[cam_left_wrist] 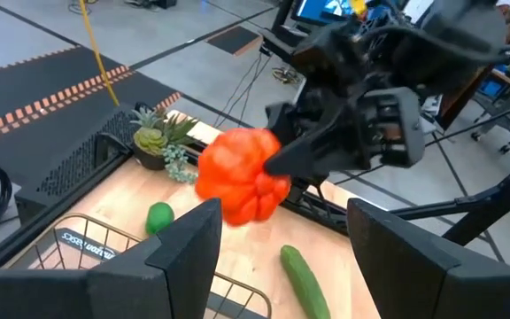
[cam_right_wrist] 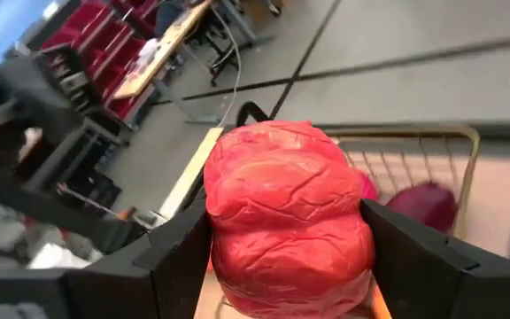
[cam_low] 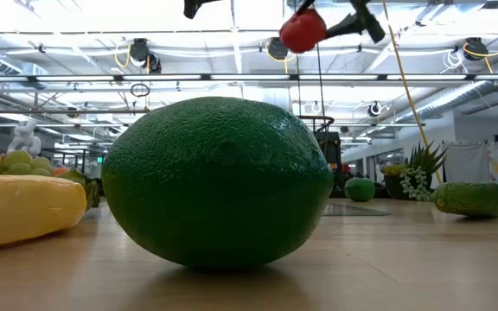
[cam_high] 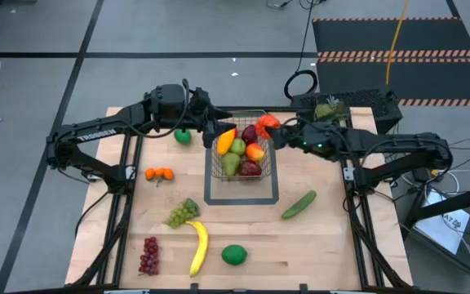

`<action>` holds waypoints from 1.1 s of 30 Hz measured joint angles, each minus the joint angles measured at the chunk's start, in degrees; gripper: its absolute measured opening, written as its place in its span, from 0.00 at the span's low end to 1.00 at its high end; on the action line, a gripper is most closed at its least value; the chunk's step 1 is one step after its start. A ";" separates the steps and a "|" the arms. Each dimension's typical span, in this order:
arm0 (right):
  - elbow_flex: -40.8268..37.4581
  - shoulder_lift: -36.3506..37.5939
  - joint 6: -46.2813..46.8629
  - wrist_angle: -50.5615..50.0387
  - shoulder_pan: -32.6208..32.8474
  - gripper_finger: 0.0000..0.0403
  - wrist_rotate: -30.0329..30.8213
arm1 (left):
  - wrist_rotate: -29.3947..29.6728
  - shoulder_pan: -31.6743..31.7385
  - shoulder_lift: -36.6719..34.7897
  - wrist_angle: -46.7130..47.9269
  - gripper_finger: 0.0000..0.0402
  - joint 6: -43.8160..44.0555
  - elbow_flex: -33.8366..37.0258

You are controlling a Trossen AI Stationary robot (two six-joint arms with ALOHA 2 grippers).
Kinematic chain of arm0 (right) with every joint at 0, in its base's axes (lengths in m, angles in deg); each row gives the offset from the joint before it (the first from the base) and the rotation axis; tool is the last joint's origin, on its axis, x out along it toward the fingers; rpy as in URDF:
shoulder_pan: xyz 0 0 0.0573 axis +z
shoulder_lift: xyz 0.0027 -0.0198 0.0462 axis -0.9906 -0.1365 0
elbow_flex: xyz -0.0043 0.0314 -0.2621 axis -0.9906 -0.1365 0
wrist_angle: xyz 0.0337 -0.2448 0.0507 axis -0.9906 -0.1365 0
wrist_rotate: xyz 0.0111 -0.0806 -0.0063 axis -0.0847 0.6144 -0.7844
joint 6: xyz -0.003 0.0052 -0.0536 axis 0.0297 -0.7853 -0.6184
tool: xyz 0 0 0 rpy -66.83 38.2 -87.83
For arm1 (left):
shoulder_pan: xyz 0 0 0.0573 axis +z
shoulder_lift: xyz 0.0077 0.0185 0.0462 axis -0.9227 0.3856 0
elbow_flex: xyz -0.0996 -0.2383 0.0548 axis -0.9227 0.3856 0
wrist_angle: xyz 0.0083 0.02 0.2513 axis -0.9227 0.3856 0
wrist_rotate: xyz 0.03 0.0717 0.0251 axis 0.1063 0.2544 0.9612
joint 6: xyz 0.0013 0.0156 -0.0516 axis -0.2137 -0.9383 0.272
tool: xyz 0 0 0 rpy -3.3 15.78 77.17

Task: Build produce basket
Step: Put the orange pumpkin into the gold wire basket

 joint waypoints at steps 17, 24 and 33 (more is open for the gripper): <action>0.00 -12.76 13.59 5.86 -10.78 0.65 -29.31 | 0.05 -0.02 0.00 0.41 0.60 -2.48 0.00; 0.00 -17.88 16.11 6.17 -12.86 0.65 -36.84 | 0.05 -0.01 0.00 0.42 0.60 -2.22 0.00; 0.00 -20.31 15.23 5.32 -13.58 0.71 -40.32 | 0.51 -0.01 0.00 0.42 0.60 -2.22 0.00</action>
